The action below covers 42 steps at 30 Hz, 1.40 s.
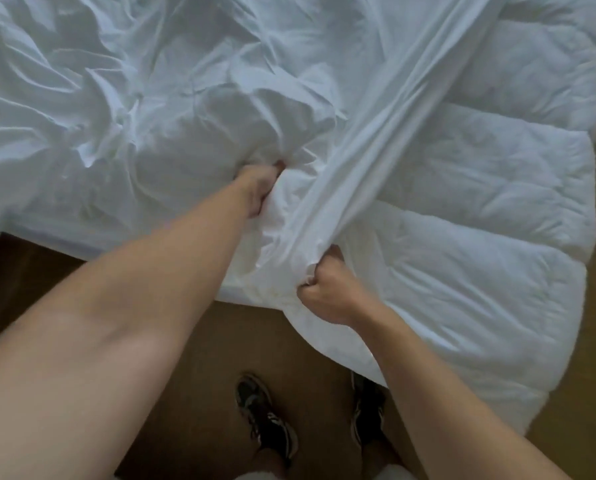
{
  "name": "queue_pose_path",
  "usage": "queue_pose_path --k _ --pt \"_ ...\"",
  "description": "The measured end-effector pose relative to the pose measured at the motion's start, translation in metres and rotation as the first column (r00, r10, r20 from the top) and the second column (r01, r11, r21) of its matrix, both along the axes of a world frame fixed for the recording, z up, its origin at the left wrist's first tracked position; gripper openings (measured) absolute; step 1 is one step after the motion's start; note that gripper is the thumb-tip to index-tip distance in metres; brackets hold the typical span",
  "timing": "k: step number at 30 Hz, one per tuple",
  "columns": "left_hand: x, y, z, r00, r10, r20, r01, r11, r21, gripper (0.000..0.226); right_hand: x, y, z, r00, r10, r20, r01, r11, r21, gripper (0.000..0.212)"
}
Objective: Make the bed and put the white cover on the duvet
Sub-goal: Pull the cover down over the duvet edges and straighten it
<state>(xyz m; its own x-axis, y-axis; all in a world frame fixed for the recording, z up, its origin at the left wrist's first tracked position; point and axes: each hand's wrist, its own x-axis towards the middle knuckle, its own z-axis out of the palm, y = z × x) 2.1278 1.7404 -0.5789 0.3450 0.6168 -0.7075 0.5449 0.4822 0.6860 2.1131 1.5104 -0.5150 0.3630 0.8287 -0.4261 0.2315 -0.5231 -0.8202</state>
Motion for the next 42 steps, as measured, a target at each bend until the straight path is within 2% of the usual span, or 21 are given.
queue_pose_path --k 1,2,4,6,9,12,15,17,19,21,23,25,28,31,32,33,34,36,37,39,42 --pt "0.002 0.007 -0.002 1.0 0.003 0.001 -0.003 0.998 0.07 0.049 -0.001 0.006 -0.003 0.994 0.057 0.097 -0.055 0.998 -0.026 0.04" --pt "0.001 0.016 -0.005 1.0 0.027 -0.008 -0.025 0.986 0.165 0.051 -0.003 0.012 -0.005 0.993 0.058 0.107 -0.052 0.997 -0.05 0.042" --pt "-0.007 0.032 0.003 0.994 0.073 -0.076 -0.038 0.923 0.384 0.053 -0.013 0.02 -0.007 1.0 0.014 0.013 -0.014 1.0 0.01 0.031" --pt "-0.02 0.055 0.014 0.965 0.131 -0.229 0.025 0.818 0.574 0.053 -0.023 0.026 -0.01 0.984 -0.17 -0.052 0.173 0.982 0.069 0.028" --pt "-0.039 0.083 0.029 0.884 0.217 -0.413 0.161 0.69 0.706 0.053 -0.019 0.033 -0.015 0.855 -0.447 -0.262 0.458 0.888 -0.02 0.038" --pt "-0.039 0.077 0.032 0.802 0.101 -0.589 0.388 0.662 0.641 0.049 -0.004 0.034 -0.019 0.783 -0.48 -0.395 0.507 0.861 -0.041 0.038" --pt "-0.031 0.058 0.042 0.7 -0.009 -0.714 0.61 0.528 0.591 0.057 0.008 0.018 -0.019 0.84 -0.273 -0.469 0.328 0.944 0.038 0.04" --pt "-0.025 0.049 0.049 0.684 -0.04 -0.728 0.709 0.272 0.651 0.054 0.012 0.009 -0.023 0.834 -0.175 -0.524 0.225 0.974 0.034 0.039" --pt "-0.018 0.04 0.055 0.673 -0.109 -0.731 0.734 -0.018 0.678 0.057 0.011 0.007 -0.03 0.812 -0.17 -0.559 0.234 0.971 0.044 0.044" --pt "-0.006 0.039 0.056 0.534 -0.175 -0.827 0.805 -0.194 0.561 0.066 0.006 0.011 -0.032 0.772 -0.26 -0.58 0.357 0.932 0.058 0.04" --pt "0.007 0.043 0.05 0.316 -0.203 -0.927 0.911 -0.209 0.356 0.07 0.001 0.016 -0.032 0.677 -0.374 -0.634 0.507 0.862 0.032 0.035" --pt "0.011 0.046 0.039 0.183 -0.228 -0.956 0.959 -0.172 0.224 0.067 -0.005 0.021 -0.037 0.545 -0.471 -0.694 0.618 0.784 -0.046 0.034" --pt "0.004 0.036 0.027 0.167 -0.237 -0.957 0.932 -0.278 0.231 0.044 -0.003 0.022 -0.042 0.442 -0.575 -0.689 0.698 0.703 -0.139 0.032" --pt "-0.005 0.023 0.026 0.111 -0.358 -0.927 0.892 -0.376 0.251 0.037 0.002 0.019 -0.046 0.436 -0.575 -0.693 0.706 0.695 -0.133 0.03" --pt "-0.006 0.018 0.029 0.123 -0.425 -0.897 0.871 -0.386 0.303 0.039 0.002 0.019 -0.046 0.451 -0.568 -0.689 0.701 0.703 -0.121 0.031" --pt "-0.007 0.012 0.036 0.194 -0.504 -0.841 0.85 -0.342 0.401 0.042 0.001 0.022 -0.046 0.472 -0.555 -0.685 0.692 0.715 -0.102 0.03" --pt "-0.009 0.005 0.044 0.329 -0.57 -0.753 0.814 -0.233 0.532 0.045 -0.001 0.024 -0.046 0.499 -0.537 -0.681 0.678 0.73 -0.079 0.028" --pt "-0.024 -0.016 0.059 0.621 -0.601 -0.503 0.633 0.007 0.774 0.031 -0.001 0.026 -0.043 0.571 -0.496 -0.654 0.631 0.775 -0.038 0.02" --pt "-0.039 -0.031 0.064 0.691 -0.593 -0.413 0.558 0.074 0.827 0.02 0.003 0.025 -0.04 0.616 -0.458 -0.641 0.591 0.807 -0.009 0.017" --pt "-0.078 -0.073 0.07 0.731 -0.612 -0.304 0.496 0.17 0.852 0.012 0.015 0.018 -0.031 0.697 -0.299 -0.651 0.454 0.887 0.079 0.015" --pt "-0.123 -0.127 0.043 0.783 -0.575 -0.235 0.466 0.292 0.835 0.021 0.039 0.01 -0.017 0.734 -0.144 -0.664 0.274 0.957 0.095 0.014"
